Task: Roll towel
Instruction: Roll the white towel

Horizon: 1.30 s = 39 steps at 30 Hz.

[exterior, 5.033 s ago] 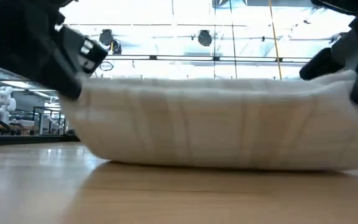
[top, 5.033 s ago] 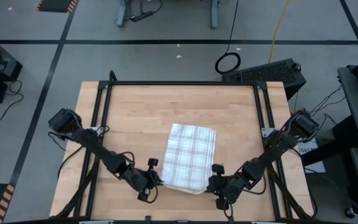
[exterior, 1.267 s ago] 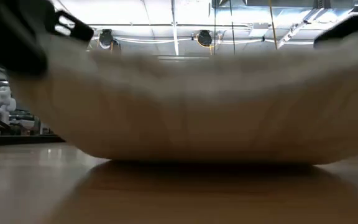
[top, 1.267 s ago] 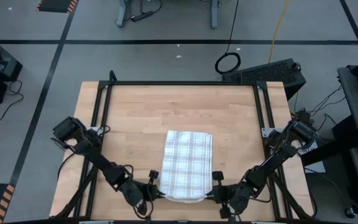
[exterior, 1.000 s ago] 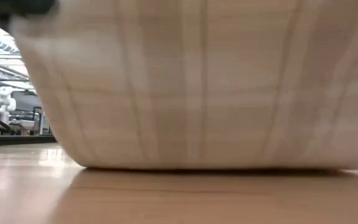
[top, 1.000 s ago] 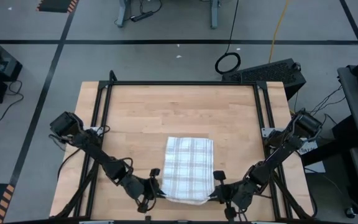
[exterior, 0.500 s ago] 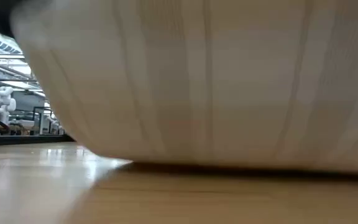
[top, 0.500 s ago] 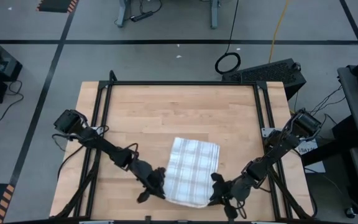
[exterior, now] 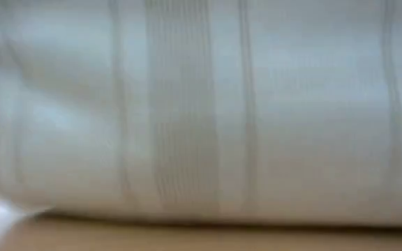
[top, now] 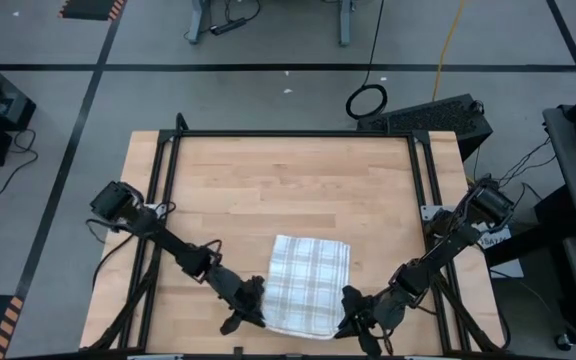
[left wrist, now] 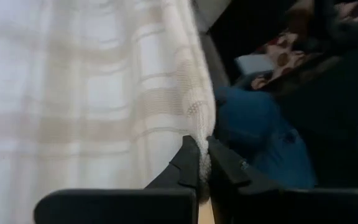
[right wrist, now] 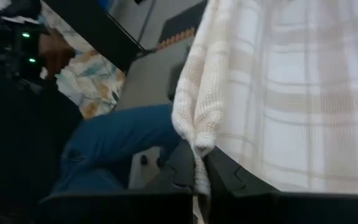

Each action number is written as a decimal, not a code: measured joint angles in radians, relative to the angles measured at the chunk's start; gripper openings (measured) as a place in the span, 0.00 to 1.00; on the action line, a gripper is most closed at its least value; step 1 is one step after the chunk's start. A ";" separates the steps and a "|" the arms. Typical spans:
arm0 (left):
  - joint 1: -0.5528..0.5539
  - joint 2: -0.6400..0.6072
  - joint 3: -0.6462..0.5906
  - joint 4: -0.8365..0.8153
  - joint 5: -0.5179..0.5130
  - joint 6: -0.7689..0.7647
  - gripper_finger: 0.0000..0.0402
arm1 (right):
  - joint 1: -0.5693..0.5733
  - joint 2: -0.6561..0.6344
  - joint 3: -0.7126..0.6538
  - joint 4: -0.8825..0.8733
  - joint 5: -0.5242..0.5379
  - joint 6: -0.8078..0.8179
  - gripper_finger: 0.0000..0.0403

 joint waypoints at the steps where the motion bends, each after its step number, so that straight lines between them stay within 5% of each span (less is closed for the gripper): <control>1: 0.012 0.013 -0.001 -0.002 0.011 0.004 0.03 | 0.000 0.007 0.000 -0.010 -0.001 0.003 0.00; 11: 0.133 0.108 -0.001 0.027 0.162 0.017 0.05 | -0.031 0.016 -0.045 -0.096 -0.034 0.100 0.00; 23: 0.181 0.112 0.000 -0.057 0.124 0.024 0.05 | -0.035 0.016 -0.107 -0.117 0.062 0.141 0.05; 33: 0.180 0.112 -0.003 -0.069 0.106 0.005 0.06 | -0.017 -0.044 -0.110 -0.188 0.090 0.115 0.20; 39: 0.180 0.112 -0.003 -0.059 0.100 -0.017 0.06 | 0.043 -0.121 -0.110 -0.228 0.220 -0.035 0.31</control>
